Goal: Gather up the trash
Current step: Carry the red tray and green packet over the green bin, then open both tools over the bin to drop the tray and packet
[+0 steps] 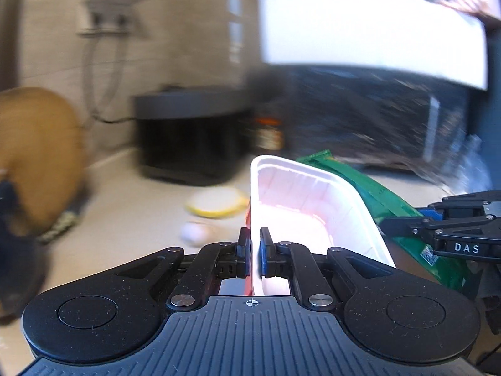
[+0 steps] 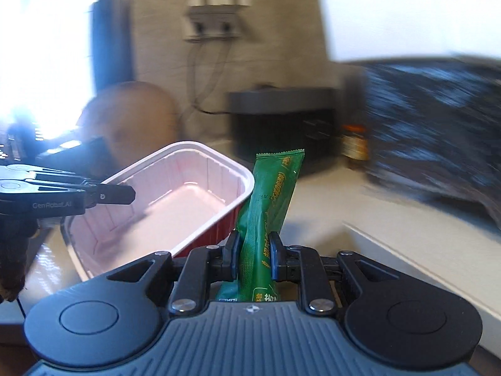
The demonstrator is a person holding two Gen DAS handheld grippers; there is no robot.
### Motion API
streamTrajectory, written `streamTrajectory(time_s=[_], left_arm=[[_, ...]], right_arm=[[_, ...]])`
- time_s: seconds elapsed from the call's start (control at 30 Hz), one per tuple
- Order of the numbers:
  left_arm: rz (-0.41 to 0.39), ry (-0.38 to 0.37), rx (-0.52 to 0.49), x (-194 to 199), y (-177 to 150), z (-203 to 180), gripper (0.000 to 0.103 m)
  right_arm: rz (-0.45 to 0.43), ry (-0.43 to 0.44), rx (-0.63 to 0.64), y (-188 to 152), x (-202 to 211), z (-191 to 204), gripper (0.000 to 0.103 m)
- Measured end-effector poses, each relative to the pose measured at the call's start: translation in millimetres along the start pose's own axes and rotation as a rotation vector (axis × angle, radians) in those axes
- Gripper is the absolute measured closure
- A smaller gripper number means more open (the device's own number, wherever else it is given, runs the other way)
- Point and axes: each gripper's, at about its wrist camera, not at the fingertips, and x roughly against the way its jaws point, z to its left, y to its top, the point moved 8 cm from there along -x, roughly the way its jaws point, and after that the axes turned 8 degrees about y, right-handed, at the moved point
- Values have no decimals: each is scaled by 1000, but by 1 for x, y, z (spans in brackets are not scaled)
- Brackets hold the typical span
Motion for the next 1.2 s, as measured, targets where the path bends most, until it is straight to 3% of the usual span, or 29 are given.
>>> streamTrajectory(time_s=[0.23,0.43,0.6,0.77,0.87,0.97,1.03,1.2], left_arm=[[123,-176,-10,-50,-61,-87,93],[346,-282,90,-118,-174,-139,94],[552,-238,218,-190,-286,-159,93],[652,-160,332,-251,-355,-171,93],[660,-147,356,-277,-386,-184,91],[774,-168,362,-292,-419,-196,85],[821,-181,356,-296,-426,-200,84],[824,-172,316,-298,-429,-201,83]], right_arm=[[91,-149,-137,-92,32,-79,85],[234,-233,-304,-195,30,-137,85],[327,-218,-425,-261,14,-166,85],[350,-153,-459,-290,-9,-174,85],[401,-152,-452,-306,-21,-176,85],[459,-175,-472,-319,-34,-182,85],[491,-178,-519,-328,-37,-185,84],[558,-162,-597,-344,-46,-184,84]])
